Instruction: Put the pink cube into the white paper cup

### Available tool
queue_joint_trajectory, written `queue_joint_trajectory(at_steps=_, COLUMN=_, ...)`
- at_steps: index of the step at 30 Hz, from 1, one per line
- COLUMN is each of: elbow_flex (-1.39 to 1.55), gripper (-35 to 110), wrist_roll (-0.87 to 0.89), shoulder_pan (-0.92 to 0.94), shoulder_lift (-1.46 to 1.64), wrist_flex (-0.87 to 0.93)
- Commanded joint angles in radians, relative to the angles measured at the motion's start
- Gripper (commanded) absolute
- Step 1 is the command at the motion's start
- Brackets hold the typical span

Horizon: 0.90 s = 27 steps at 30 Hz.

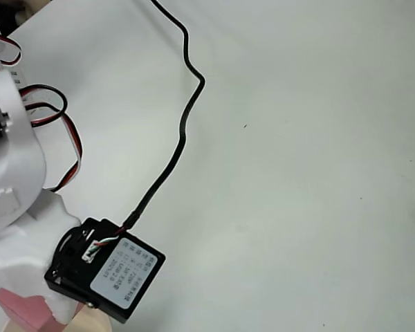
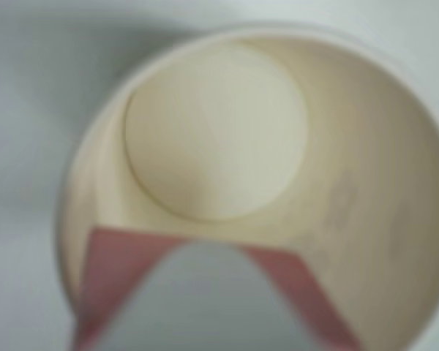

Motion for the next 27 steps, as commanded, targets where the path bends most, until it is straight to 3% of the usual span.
queue_joint_trajectory(at_steps=1, elbow_flex=-0.112, gripper=15, wrist_roll=-0.012, shoulder_pan=0.020, shoulder_lift=0.032, wrist_flex=-0.015)
queue_joint_trajectory(at_steps=11, elbow_flex=-0.261, gripper=15, wrist_roll=-0.035, shoulder_pan=0.041, shoulder_lift=-0.044, wrist_flex=-0.011)
queue_joint_trajectory(at_steps=22, elbow_flex=-0.278, gripper=44, wrist_roll=-0.052, shoulder_pan=0.014, shoulder_lift=-0.040, wrist_flex=-0.006)
queue_joint_trajectory(at_steps=27, elbow_flex=-0.278, gripper=48, wrist_roll=-0.064, shoulder_pan=0.009, shoulder_lift=-0.029, wrist_flex=0.012)
